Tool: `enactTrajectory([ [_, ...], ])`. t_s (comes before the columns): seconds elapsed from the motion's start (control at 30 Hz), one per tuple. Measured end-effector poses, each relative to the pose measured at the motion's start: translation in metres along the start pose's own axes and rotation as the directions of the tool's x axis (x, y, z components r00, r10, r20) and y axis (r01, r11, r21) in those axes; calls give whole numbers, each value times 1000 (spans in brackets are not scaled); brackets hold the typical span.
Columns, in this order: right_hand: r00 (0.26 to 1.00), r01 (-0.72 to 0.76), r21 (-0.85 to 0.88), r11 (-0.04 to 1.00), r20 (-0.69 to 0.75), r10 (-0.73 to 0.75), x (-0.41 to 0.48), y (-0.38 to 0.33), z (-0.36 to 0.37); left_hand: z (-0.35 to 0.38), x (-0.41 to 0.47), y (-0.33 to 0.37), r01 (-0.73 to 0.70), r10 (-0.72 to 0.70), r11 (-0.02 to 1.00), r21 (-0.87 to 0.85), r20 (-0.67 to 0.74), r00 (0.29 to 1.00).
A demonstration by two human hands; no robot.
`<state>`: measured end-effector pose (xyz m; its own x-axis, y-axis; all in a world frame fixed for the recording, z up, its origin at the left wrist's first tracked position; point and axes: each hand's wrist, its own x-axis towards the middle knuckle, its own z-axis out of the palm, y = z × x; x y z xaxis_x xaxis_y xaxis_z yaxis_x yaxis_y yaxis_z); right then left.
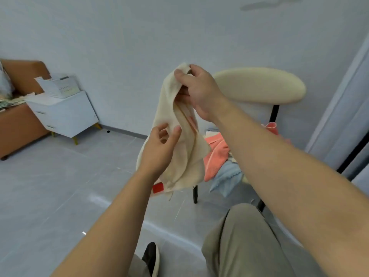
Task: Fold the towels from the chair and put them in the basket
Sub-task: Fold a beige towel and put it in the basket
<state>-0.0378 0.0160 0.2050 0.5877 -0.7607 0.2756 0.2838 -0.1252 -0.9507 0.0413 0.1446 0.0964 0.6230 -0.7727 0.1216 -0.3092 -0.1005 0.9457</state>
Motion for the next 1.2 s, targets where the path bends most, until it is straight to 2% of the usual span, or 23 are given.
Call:
enactTrajectory([
  [0.17, 988, -157, -62, 986, 4, 157, 18, 92, 36, -13, 17, -77, 123, -126, 992, 30, 98, 987],
  [0.3, 962, -275, -98, 957, -25, 274, 32, 152, 58, -21, 45, -132, 240, -246, 964, 116, 44, 968],
  [0.4, 971, -239, -221, 946, -78, 227, 46, 188, 67, -29, 70, -170, 312, -301, 929, 199, -83, 950],
  [0.47, 976, -209, -266, 941, -122, 182, 54, 207, 73, -36, 81, -192, 326, -310, 925, 195, -107, 945],
  [0.53, 963, -248, -220, 943, -162, 216, 62, 223, 81, -41, 86, -211, 299, -295, 933, 198, -54, 954],
  [0.6, 938, -316, -64, 946, -172, 302, 69, 239, 87, -43, 90, -230, 240, -251, 938, 249, 14, 968],
  [0.7, 905, -387, 245, 889, -86, 418, 73, 254, 100, -45, 105, -245, 228, -225, 937, 264, -43, 973],
  [0.8, 922, -340, 284, 896, -87, 377, 73, 265, 107, -58, 123, -256, 299, -270, 937, 179, -171, 948],
  [0.87, 941, -310, 143, 940, -93, 325, 76, 277, 107, -73, 130, -264, 375, -360, 927, 22, -235, 903],
  [0.93, 976, -219, -247, 944, -77, 206, 79, 297, 104, -89, 135, -267, 415, -413, 908, -61, -306, 858],
  [1.0, 997, -78, -550, 831, -27, 75, 82, 316, 102, -109, 137, -264, 423, -397, 906, -26, -403, 825],
  [1.07, 999, 25, -682, 731, -2, -35, 84, 325, 102, -130, 136, -261, 409, -350, 913, 20, -479, 805],
  [1.13, 997, 67, -776, 627, 27, -74, 89, 334, 98, -147, 133, -258, 402, -348, 915, 25, -451, 822],
  [1.2, 998, 55, -842, 536, 41, -38, 93, 343, 94, -156, 128, -255, 414, -382, 910, 10, -362, 850],
])
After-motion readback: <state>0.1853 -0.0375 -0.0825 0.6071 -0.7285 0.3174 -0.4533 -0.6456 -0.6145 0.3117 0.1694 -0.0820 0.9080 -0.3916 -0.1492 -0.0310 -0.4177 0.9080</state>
